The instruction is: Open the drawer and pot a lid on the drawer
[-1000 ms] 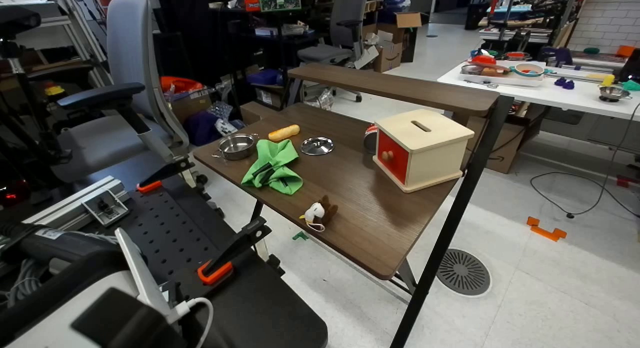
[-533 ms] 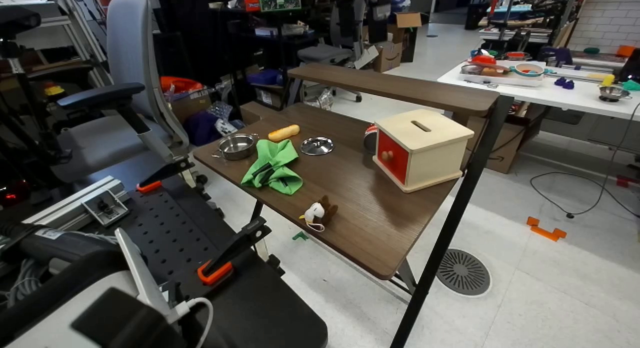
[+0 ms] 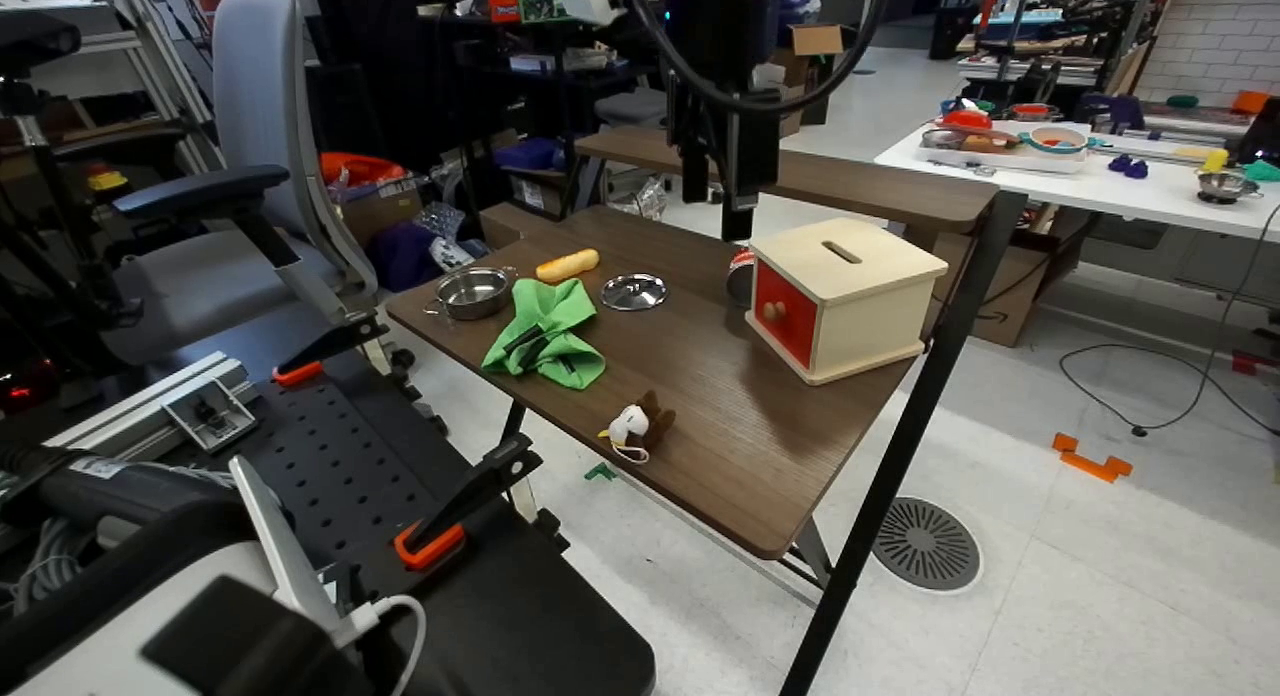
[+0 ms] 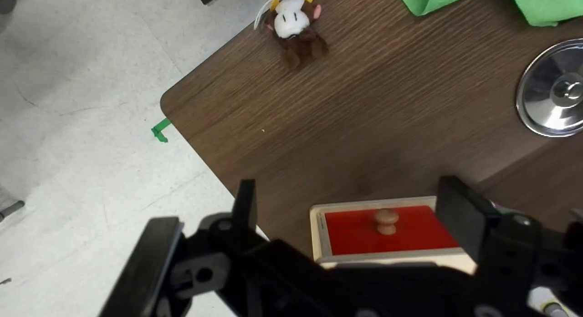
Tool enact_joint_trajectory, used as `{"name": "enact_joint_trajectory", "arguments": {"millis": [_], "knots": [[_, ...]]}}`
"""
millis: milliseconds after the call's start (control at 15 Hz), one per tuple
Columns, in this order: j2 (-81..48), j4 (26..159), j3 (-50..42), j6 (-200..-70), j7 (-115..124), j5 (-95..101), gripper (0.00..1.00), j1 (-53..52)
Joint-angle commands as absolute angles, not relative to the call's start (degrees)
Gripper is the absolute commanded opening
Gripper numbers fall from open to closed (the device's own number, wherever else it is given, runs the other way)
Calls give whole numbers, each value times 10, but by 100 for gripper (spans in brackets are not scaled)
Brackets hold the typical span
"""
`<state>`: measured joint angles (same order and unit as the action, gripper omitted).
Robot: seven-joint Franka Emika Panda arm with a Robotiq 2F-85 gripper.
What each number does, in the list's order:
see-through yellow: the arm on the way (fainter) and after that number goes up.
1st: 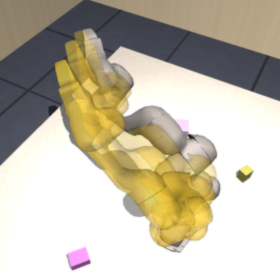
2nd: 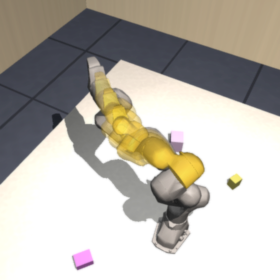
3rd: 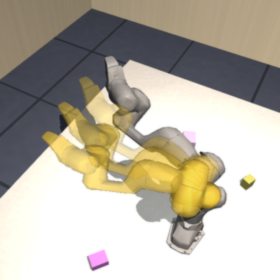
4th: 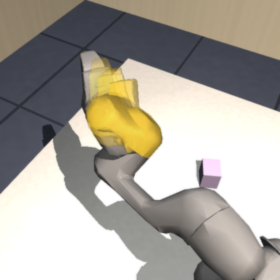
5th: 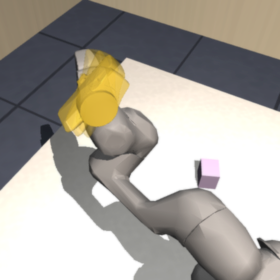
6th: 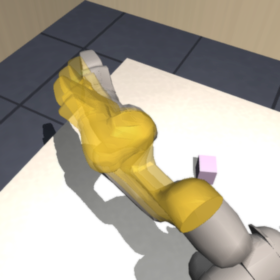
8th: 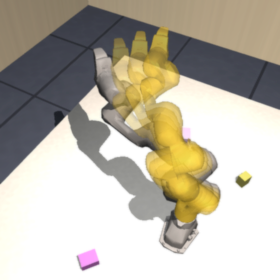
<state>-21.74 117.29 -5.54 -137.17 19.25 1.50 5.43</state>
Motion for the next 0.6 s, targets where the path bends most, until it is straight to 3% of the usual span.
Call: {"name": "enact_joint_trajectory", "arguments": {"millis": [0,533], "knots": [[-267,1130,-58,-1382,191,-18,100,49],[-328,1109,-65,-1452,198,-22,100,41]]}}
